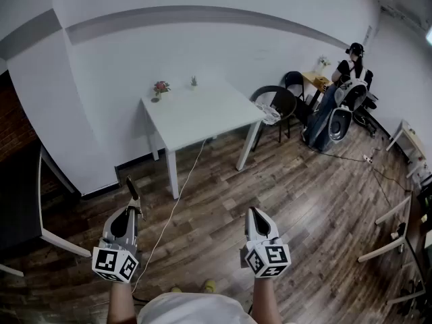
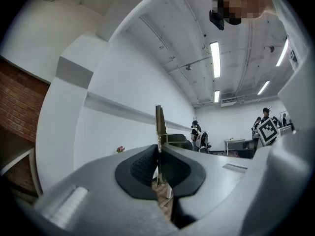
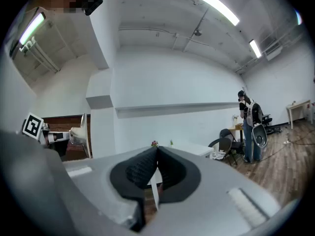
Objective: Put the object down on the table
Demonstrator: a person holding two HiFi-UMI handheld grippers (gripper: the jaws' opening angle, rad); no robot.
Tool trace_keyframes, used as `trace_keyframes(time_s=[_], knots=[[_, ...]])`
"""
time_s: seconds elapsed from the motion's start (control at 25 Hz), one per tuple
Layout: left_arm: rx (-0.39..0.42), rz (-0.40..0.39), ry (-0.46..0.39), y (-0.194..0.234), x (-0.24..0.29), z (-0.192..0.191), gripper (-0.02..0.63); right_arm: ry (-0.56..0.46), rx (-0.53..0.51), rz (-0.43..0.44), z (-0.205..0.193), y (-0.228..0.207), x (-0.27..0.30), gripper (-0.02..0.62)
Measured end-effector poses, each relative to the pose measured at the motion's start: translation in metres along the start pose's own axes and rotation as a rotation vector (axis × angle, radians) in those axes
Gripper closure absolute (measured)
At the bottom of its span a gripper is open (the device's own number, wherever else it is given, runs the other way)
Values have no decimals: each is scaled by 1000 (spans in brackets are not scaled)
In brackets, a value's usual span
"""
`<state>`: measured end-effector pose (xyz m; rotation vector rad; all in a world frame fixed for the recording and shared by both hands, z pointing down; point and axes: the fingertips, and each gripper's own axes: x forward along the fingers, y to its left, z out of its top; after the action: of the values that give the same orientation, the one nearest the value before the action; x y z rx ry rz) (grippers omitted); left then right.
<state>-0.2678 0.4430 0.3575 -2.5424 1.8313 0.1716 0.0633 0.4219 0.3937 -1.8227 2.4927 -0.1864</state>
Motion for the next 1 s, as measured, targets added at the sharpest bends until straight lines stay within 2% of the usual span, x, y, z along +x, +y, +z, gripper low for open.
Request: trace_keyframes(time_s=[0.6,1.0], knots=[[9,2,0,-6,0,-2,597,-21,-18,28,6,1,-2,592],[11,-12,13,-22,12,-5,597,-15,9,18,3,-18,-7,592]])
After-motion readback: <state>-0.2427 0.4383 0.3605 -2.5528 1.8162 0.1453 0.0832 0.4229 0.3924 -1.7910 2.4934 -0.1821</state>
